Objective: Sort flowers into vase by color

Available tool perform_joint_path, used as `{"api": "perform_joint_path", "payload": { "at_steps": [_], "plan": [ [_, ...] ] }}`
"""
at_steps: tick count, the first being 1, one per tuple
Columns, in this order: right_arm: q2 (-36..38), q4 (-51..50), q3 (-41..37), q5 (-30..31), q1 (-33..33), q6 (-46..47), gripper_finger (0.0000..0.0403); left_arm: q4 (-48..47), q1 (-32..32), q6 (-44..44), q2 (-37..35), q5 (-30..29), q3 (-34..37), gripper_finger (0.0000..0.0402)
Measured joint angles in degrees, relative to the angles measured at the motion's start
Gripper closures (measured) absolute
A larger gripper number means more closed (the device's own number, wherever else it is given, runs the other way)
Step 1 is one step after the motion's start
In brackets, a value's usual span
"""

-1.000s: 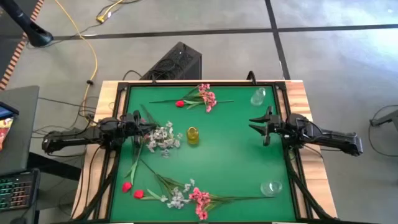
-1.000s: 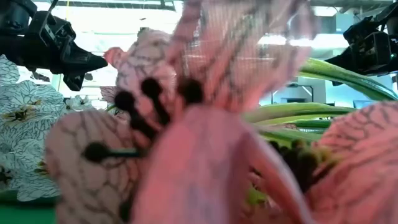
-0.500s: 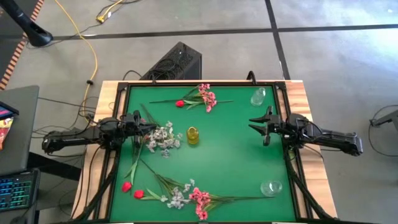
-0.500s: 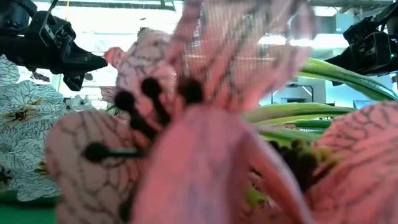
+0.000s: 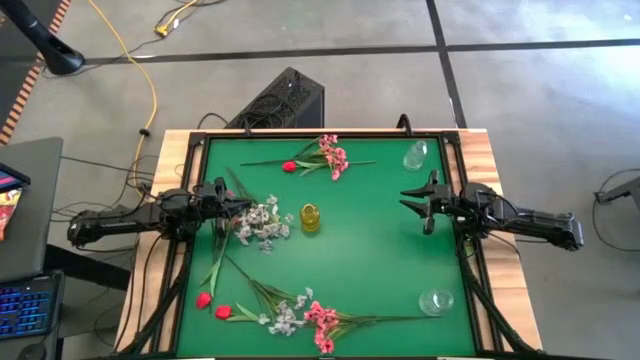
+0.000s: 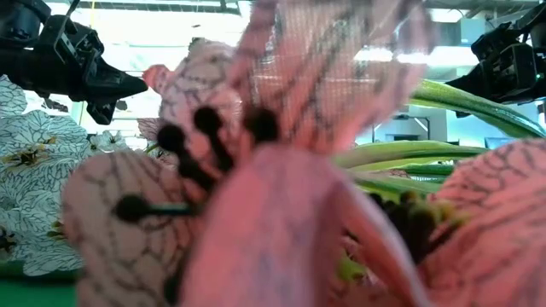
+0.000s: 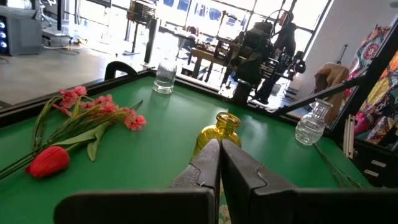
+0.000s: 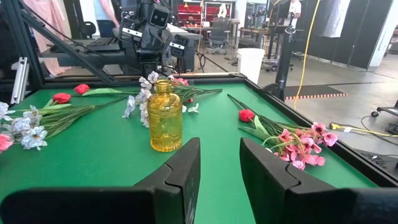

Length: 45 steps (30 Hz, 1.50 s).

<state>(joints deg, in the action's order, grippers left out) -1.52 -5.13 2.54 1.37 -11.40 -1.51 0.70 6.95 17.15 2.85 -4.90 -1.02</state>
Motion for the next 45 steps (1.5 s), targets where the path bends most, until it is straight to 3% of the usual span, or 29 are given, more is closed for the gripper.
{"api": "perform_joint_path", "payload": {
  "at_steps": [33, 36, 38, 40, 45],
  "plan": [
    [0.0, 0.0, 0.0, 0.0, 0.0, 0.0, 0.0264, 0.0, 0.0, 0.1, 0.0, -0.3, 0.0, 0.0401],
    [0.0, 0.0, 0.0, 0.1, 0.0, 0.0, 0.0264, 0.0, 0.0, 4.1, 0.0, -0.4, 0.0, 0.0401],
    [0.0, 0.5, -0.1, 3.6, -0.3, -0.5, 0.0264, 0.2, 0.0, 9.9, 0.0, -1.6, 0.0, 0.0401],
    [0.0, 1.1, -0.1, 7.0, -1.1, -4.0, 0.0264, 0.3, 0.0, 16.7, 0.0, -1.9, 0.0, 0.0401],
    [0.0, 1.2, -0.1, 7.5, -2.4, -10.8, 0.0264, 0.3, 0.0, 25.5, 0.0, -1.8, 0.0, 0.0401]
  ]
}}
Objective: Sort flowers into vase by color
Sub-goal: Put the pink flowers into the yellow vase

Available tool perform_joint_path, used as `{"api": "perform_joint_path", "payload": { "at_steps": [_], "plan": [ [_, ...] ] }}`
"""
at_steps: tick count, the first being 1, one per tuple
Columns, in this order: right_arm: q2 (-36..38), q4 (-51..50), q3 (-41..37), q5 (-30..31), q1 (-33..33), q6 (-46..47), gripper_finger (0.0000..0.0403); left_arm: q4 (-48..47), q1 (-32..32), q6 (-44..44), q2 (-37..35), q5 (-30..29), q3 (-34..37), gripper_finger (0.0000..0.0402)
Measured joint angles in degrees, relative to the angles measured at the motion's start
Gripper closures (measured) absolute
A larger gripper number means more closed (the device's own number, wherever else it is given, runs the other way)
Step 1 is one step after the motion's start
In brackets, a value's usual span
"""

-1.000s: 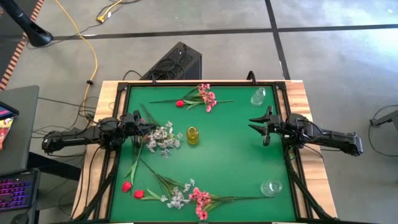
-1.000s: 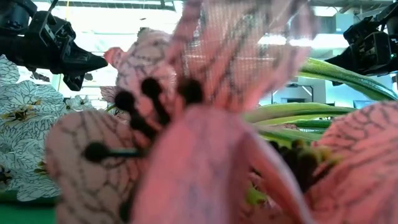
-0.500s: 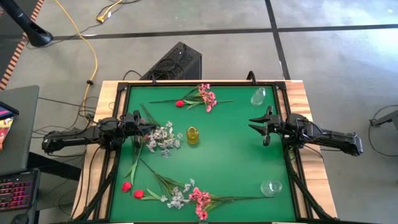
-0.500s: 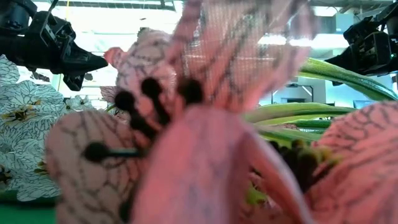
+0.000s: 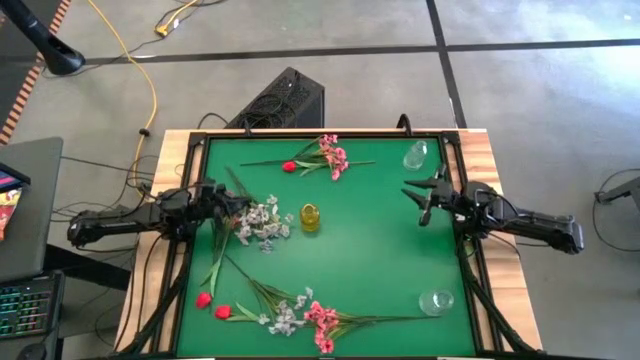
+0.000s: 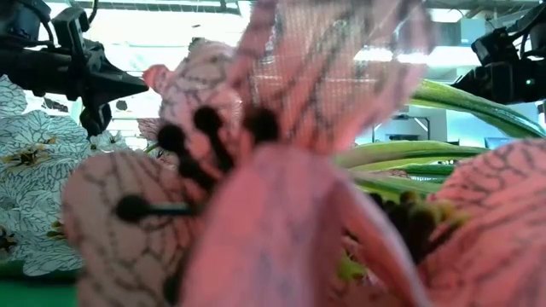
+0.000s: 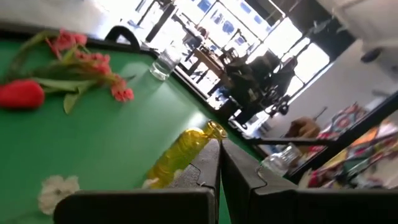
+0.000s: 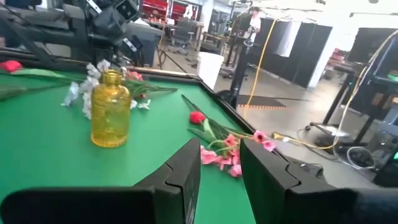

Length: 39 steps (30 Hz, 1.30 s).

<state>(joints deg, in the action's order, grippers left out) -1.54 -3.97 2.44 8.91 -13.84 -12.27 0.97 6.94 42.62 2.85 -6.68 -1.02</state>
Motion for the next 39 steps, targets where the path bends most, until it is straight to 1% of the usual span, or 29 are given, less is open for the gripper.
{"api": "perform_joint_path", "payload": {
  "at_steps": [4, 9, 10, 13, 16, 18, 21, 26, 30, 34, 39],
  "plan": [
    [0.0, 0.3, 0.0, 0.0, -0.8, 0.2, 0.0264, 0.0, 0.0, 4.2, 0.0, 0.0, 0.0, 0.0401],
    [0.0, 2.5, -0.2, 0.3, -0.9, 1.3, 0.0264, 0.0, 0.0, 4.7, 0.0, 0.0, 0.0, 0.0401],
    [0.0, 3.7, -0.3, 0.2, -0.9, 4.2, 0.0264, 0.0, 0.0, 4.6, 0.0, 0.0, 0.0, 0.0401],
    [0.2, 9.0, -0.2, -0.2, -0.6, 17.5, 0.0264, 0.0, 0.0, 3.3, 0.0, 0.0, 0.0, 0.0401],
    [-0.1, 11.3, -0.1, 4.8, -0.8, 26.0, 0.0264, 0.0, 0.0, 3.7, 0.0, 0.3, 0.0, 0.0401],
    [0.2, 12.2, -0.1, 5.4, -1.1, 30.4, 0.0264, 0.0, 0.0, 4.5, 0.0, 0.3, 0.0, 0.0401],
    [0.3, 13.9, -0.1, 5.2, -1.3, 33.4, 0.0264, -0.1, 0.0, 5.3, 0.0, 1.1, 0.0, 0.0401],
    [0.3, 17.9, 0.2, 1.5, -0.4, 33.7, 0.0264, 0.0, 0.0, 5.5, 0.0, 4.8, 0.0, 0.0401],
    [-1.6, 17.7, 2.9, 1.3, 1.6, 32.8, 0.0264, -0.3, 0.0, 4.9, 0.0, 4.9, -0.2, 0.0401],
    [-7.5, 17.7, 7.6, 1.3, 4.5, 29.1, 0.0264, -0.4, 0.0, 0.7, 0.9, 4.9, -2.6, 0.0401],
    [-19.1, 17.8, 15.6, 1.2, 8.9, 26.2, 0.0264, -1.4, 0.0, -7.0, 3.7, 4.8, -8.2, 0.0401]
  ]
}}
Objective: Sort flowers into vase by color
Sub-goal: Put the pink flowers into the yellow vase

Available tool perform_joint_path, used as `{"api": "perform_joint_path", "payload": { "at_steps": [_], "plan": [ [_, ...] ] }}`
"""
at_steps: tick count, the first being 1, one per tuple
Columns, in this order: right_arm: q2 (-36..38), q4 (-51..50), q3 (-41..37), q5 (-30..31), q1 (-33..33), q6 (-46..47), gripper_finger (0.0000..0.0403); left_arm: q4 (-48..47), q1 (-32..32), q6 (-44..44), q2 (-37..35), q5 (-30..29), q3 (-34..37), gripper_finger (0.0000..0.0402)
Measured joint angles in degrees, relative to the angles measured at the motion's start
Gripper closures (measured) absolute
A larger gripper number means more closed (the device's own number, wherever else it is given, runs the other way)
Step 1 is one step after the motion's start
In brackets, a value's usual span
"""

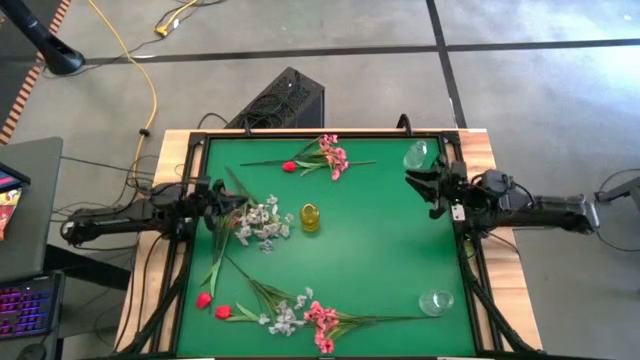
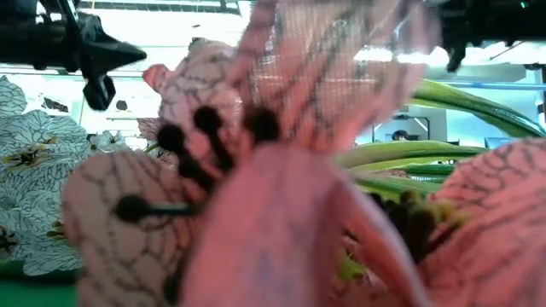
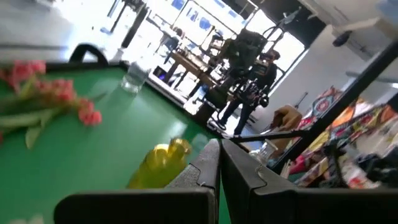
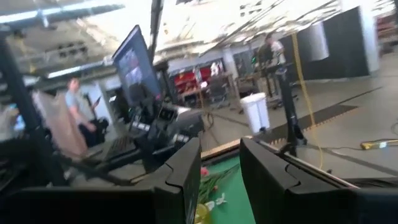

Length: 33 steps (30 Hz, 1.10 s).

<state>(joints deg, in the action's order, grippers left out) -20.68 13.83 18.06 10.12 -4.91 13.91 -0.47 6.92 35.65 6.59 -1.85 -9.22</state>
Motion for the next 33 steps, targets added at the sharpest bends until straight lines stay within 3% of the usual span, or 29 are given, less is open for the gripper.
{"api": "perform_joint_path", "payload": {
  "at_steps": [4, 12, 18, 29, 33],
  "plan": [
    [-10.6, -2.3, 8.0, -0.1, 4.0, -2.4, 0.0264, -3.9, 0.0, -4.5, 3.7, 0.0, -5.6, 0.0401],
    [-31.1, -17.9, 29.2, -1.3, 11.1, -5.4, 0.0264, -14.5, 0.0, -13.5, 13.1, 2.6, -17.4, 0.0401],
    [-44.2, -27.7, 43.6, -1.3, 15.1, -5.6, 0.0264, -17.2, 0.0, -18.3, 17.9, 3.9, -21.4, 0.0392],
    [-63.5, -37.2, 59.8, -1.6, 22.7, -4.2, 0.0264, -20.5, 0.0, -20.6, 21.2, 9.8, -21.8, 0.0260],
    [-70.1, -41.3, 64.3, -5.3, 24.6, -0.4, 0.0264, -20.8, 0.0, -22.5, 22.1, 10.7, -21.8, 0.0218]
  ]
}}
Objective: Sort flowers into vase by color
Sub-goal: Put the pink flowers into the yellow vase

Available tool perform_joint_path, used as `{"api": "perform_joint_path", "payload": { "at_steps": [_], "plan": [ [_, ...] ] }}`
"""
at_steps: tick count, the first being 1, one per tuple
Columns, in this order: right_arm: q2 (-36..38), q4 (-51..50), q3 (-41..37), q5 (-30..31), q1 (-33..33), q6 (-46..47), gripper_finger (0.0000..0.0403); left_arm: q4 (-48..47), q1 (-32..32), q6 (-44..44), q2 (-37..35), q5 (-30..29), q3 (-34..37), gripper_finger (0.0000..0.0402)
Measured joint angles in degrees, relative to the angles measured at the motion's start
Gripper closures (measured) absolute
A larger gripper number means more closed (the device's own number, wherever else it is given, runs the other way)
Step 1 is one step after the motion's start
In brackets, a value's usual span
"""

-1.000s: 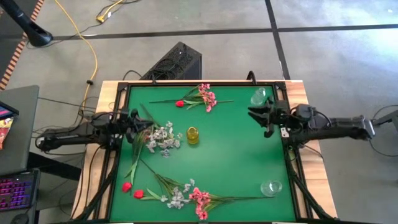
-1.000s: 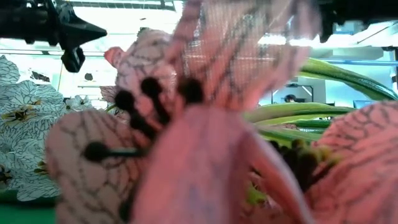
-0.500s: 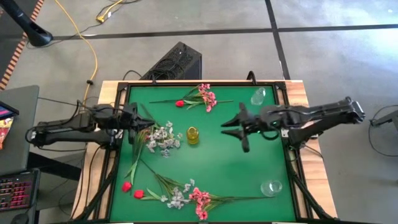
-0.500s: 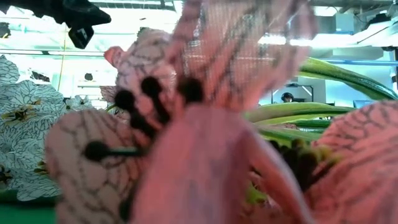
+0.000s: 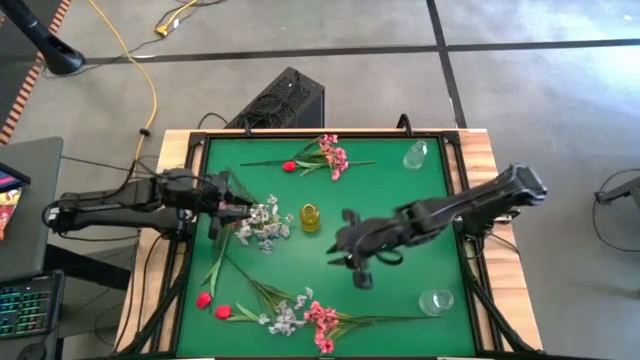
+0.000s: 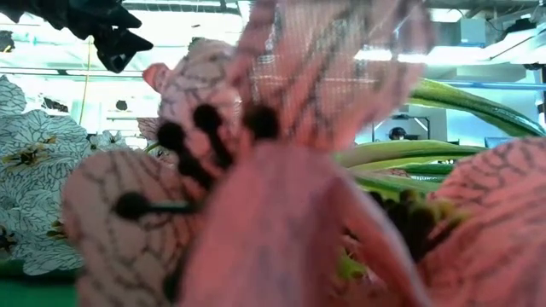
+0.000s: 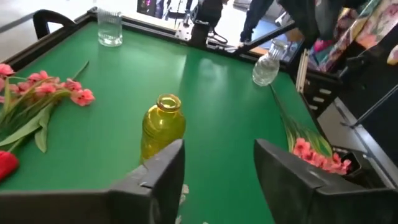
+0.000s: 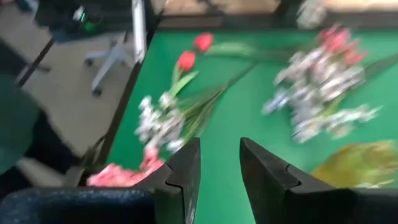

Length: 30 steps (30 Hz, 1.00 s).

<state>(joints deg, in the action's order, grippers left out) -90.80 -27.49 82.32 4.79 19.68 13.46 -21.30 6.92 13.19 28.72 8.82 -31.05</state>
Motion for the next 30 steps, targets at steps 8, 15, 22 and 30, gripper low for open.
{"api": "perform_joint_path", "payload": {
  "at_steps": [8, 15, 22, 30],
  "plan": [
    [-12.6, -9.9, 6.8, -8.5, 3.9, 5.6, 0.0246, 0.2, 0.0, -0.6, 0.5, -0.1, 0.0, 0.0194],
    [-20.6, -18.2, 10.1, -13.0, 8.8, 10.7, 0.0186, -0.8, 0.0, -0.6, 0.5, 1.6, 0.0, 0.0195],
    [-22.0, -26.1, 10.9, -14.0, 12.9, 17.4, 0.0158, -3.8, 0.0, -0.2, 0.5, 2.0, 0.0, 0.0195],
    [-24.0, -28.0, 8.5, -13.6, 18.1, 21.0, 0.0158, -3.9, 0.0, 0.0, 0.5, 3.4, 0.0, 0.0195]
  ]
}}
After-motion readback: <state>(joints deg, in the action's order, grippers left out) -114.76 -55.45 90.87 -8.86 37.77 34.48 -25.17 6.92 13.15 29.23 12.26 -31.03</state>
